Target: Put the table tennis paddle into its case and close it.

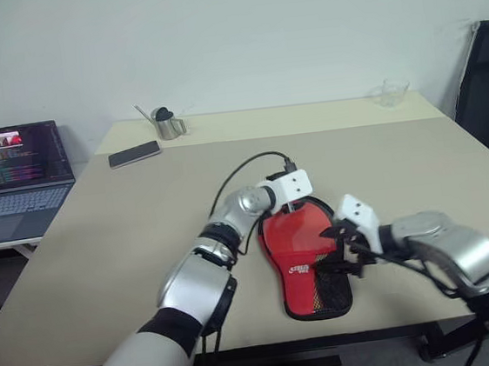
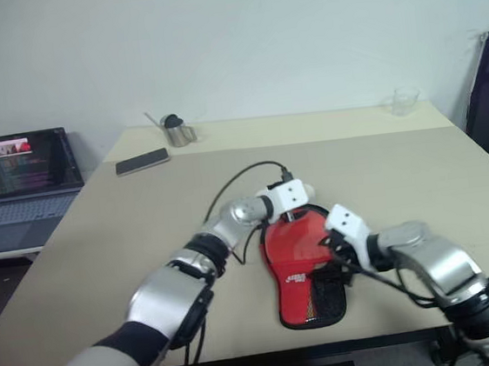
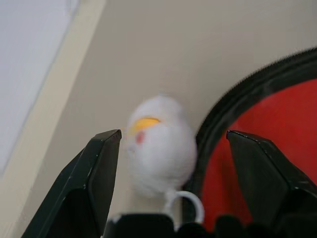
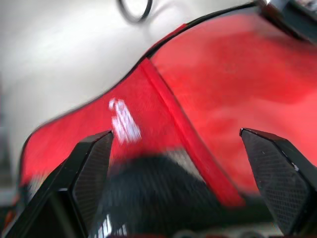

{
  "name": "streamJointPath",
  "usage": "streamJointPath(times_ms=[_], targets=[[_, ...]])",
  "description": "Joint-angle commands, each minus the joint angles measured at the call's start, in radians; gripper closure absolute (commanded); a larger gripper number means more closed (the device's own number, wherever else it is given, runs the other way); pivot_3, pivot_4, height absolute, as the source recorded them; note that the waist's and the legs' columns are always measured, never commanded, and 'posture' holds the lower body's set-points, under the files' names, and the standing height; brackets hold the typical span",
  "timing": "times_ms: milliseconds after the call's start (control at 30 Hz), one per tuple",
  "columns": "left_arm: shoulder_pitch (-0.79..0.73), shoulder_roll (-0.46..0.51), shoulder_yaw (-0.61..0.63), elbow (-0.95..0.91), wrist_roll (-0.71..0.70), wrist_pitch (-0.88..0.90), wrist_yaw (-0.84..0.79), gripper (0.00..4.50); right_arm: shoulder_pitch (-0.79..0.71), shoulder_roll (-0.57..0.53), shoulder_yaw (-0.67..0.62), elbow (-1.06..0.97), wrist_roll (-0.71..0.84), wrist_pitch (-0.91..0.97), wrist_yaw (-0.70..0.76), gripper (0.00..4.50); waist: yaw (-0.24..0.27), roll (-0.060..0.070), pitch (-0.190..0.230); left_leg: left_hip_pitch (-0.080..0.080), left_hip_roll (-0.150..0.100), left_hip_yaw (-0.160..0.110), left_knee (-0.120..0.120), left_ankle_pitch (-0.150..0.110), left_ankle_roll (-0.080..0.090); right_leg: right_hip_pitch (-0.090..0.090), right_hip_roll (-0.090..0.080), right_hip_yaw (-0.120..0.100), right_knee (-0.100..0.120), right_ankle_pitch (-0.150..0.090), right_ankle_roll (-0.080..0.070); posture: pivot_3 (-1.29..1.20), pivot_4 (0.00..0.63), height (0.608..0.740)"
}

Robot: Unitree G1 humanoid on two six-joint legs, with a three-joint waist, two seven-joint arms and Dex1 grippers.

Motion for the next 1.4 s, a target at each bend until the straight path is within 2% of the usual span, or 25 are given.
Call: streamJointPath(times_ms=[33, 133, 200, 300, 333, 467, 567, 700, 800, 933, 1167, 1400], targets=[[0.031, 0.045, 0.057, -0.140, -0.122, -0.055, -0.173, 0.78, -0.032, -0.066, -0.060, 0.014, 0.041, -0.052, 0.100, 0.00, 0.002, 0.000, 0.000, 0.000, 0.000, 0.000, 0.000, 0.000, 0.000, 0.000, 0.000, 0.000, 0.000, 0.000, 0.000, 0.00, 0.150, 0.740], [0.089, 0.099, 0.081, -0.273, -0.206, -0.010, -0.311, 0.78, -0.074, -0.084, -0.074, 0.097, 0.026, -0.107, 0.128, 0.00, 0.002, 0.000, 0.000, 0.000, 0.000, 0.000, 0.000, -0.002, 0.003, 0.001, -0.001, 0.000, 0.000, 0.000, 0.000, 0.00, 0.150, 0.740], [0.148, 0.128, 0.110, -0.401, -0.293, 0.082, -0.413, 0.78, -0.119, -0.080, -0.071, 0.180, -0.002, -0.158, 0.132, 0.00, -0.001, 0.000, 0.000, 0.000, 0.000, 0.001, 0.000, -0.002, 0.003, 0.001, -0.001, 0.000, 0.000, 0.000, 0.000, 0.00, 0.150, 0.740], [0.268, 0.149, 0.152, -0.664, -0.447, 0.325, -0.509, 0.78, -0.201, -0.035, -0.067, 0.308, -0.041, -0.229, 0.100, 0.00, -0.004, 0.000, 0.000, 0.001, 0.000, 0.002, 0.001, -0.002, 0.003, 0.001, -0.001, 0.001, 0.001, 0.000, 0.000, 0.00, 0.150, 0.740], [0.311, 0.155, 0.160, -0.754, -0.488, 0.405, -0.523, 0.78, -0.227, -0.014, -0.067, 0.345, -0.052, -0.248, 0.083, 0.00, -0.003, 0.000, 0.000, 0.001, 0.000, 0.001, 0.000, -0.002, 0.003, 0.001, -0.001, 0.001, 0.001, 0.000, 0.000, 0.00, 0.150, 0.740], [0.468, 0.159, 0.168, -1.063, -0.612, 0.714, -0.501, 0.03, -0.318, 0.072, -0.079, 0.476, -0.086, -0.294, 0.013, 0.00, -0.003, 0.000, 0.000, 0.001, 0.000, 0.000, 0.001, 0.000, 0.001, 0.000, -0.002, 0.004, 0.001, 0.000, 0.000, 0.00, 0.150, 0.740], [0.549, 0.139, 0.147, -1.195, -0.631, 0.831, -0.433, 0.03, -0.386, 0.137, -0.094, 0.588, -0.118, -0.330, -0.065, 0.00, -0.001, 0.001, 0.000, 0.000, 0.000, 0.000, 0.001, 0.000, 0.000, 0.001, -0.002, 0.004, 0.001, 0.000, 0.000, 0.00, 0.150, 0.740], [0.619, 0.109, 0.072, -1.184, -0.528, 0.791, -0.318, 0.03, -0.518, 0.252, -0.143, 0.837, -0.155, -0.388, -0.244, 0.00, 0.001, 0.001, 0.000, 0.002, 0.000, 0.000, 0.000, 0.000, 0.000, 0.001, -0.002, 0.004, 0.002, 0.000, -0.001, 0.00, 0.150, 0.740], [0.640, 0.054, 0.051, -1.116, -0.504, 0.798, -0.240, 0.03, -0.638, 0.348, -0.221, 1.064, -0.154, -0.413, -0.427, 0.00, 0.001, 0.001, 0.000, 0.003, 0.000, 0.000, 0.000, 0.000, 0.000, 0.002, -0.002, 0.005, 0.002, 0.000, -0.001, 0.00, 0.150, 0.740], [0.640, -0.019, 0.051, -0.994, -0.489, 0.772, -0.164, 0.03, -0.734, 0.449, -0.322, 1.262, -0.127, -0.435, -0.605, 0.00, 0.000, 0.002, 0.000, 0.002, 0.000, 0.000, 0.000, 0.000, 0.000, 0.001, -0.002, 0.005, 0.001, 0.000, -0.001, 0.00, 0.150, 0.740], [0.597, -0.083, 0.076, -0.838, -0.479, 0.698, -0.085, 0.03, -0.766, 0.562, -0.359, 1.429, -0.150, -0.503, -0.685, 0.00, -0.006, 0.002, -0.001, 0.002, 0.000, 0.001, -0.001, 0.000, 0.000, 0.001, -0.003, 0.005, 0.002, 0.000, -0.002, 0.00, 0.150, 0.740], [0.588, -0.101, 0.092, -0.805, -0.472, 0.704, -0.025, 0.03, -0.743, 0.606, -0.389, 1.495, -0.153, -0.528, -0.731, 0.00, -0.011, 0.003, -0.001, 0.002, 0.000, 0.001, 0.000, 0.000, 0.000, 0.001, -0.003, 0.005, 0.002, 0.000, -0.001, 0.00, 0.150, 0.740]])
